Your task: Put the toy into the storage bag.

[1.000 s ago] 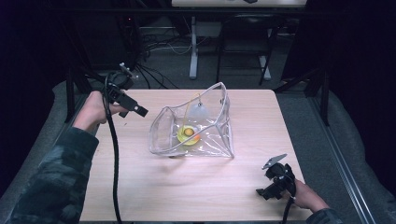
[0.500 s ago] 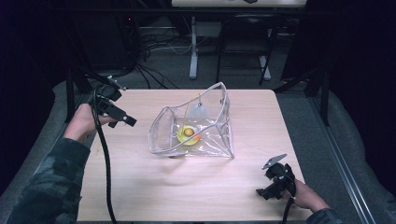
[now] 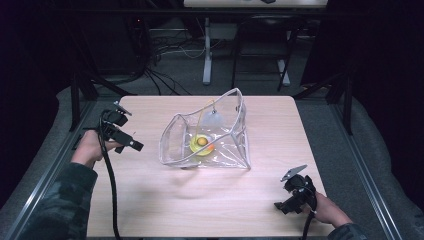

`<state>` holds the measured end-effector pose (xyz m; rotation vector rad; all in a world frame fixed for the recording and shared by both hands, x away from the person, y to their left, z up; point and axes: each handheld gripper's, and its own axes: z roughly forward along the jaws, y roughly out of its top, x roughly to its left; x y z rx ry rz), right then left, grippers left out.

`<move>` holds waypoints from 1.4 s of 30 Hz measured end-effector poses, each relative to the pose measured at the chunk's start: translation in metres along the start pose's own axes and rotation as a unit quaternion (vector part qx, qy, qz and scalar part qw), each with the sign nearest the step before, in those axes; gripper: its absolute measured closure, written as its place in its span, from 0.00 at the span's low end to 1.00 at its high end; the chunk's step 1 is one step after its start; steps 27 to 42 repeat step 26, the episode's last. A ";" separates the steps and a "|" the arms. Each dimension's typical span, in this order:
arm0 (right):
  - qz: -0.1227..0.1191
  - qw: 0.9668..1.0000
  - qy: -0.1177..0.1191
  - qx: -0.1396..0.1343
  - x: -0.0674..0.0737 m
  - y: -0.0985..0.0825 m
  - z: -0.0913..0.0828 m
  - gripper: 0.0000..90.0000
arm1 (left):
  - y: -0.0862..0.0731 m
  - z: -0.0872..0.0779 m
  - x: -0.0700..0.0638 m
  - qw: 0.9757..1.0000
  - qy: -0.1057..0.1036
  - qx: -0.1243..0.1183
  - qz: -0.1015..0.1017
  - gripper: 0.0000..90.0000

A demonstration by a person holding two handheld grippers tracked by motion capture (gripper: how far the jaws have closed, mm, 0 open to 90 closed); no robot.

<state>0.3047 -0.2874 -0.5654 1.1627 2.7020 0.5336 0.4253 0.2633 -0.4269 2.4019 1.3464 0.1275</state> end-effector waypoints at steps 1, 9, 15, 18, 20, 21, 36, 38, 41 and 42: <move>0.000 1.000 0.000 0.000 0.000 0.000 0.000 0.00 | -0.006 0.007 0.002 1.000 0.004 0.001 -0.008 0.00; -0.001 1.000 0.000 0.000 0.000 0.000 0.000 0.00 | -0.035 0.040 0.007 0.999 0.006 0.002 -0.045 0.00; 0.000 1.000 0.000 -0.002 0.000 0.000 0.000 0.00 | -0.051 0.065 0.007 0.998 -0.017 0.020 -0.052 0.00; 0.000 1.000 0.000 -0.001 0.000 0.000 0.000 0.00 | -0.054 0.067 0.010 0.998 -0.010 0.004 -0.062 0.00; 0.000 1.000 0.000 -0.001 0.000 0.000 0.000 0.00 | -0.055 0.070 0.012 0.998 -0.004 -0.005 -0.066 0.00; 0.000 1.000 0.000 0.000 0.000 0.000 0.000 0.00 | -0.059 0.080 0.015 0.997 0.000 -0.001 -0.073 0.00; 0.000 1.000 0.001 -0.002 0.000 0.000 0.000 0.00 | -0.066 0.095 0.018 0.997 0.003 0.013 -0.073 0.00; 0.000 1.000 0.001 -0.002 0.000 0.000 0.000 0.00 | -0.066 0.095 0.018 0.997 0.003 0.013 -0.073 0.00; 0.000 1.000 0.001 -0.002 0.000 0.000 0.000 0.00 | -0.066 0.095 0.018 0.997 0.003 0.013 -0.073 0.00; 0.000 1.000 0.001 -0.002 0.000 0.000 0.000 0.00 | -0.066 0.095 0.018 0.997 0.003 0.013 -0.073 0.00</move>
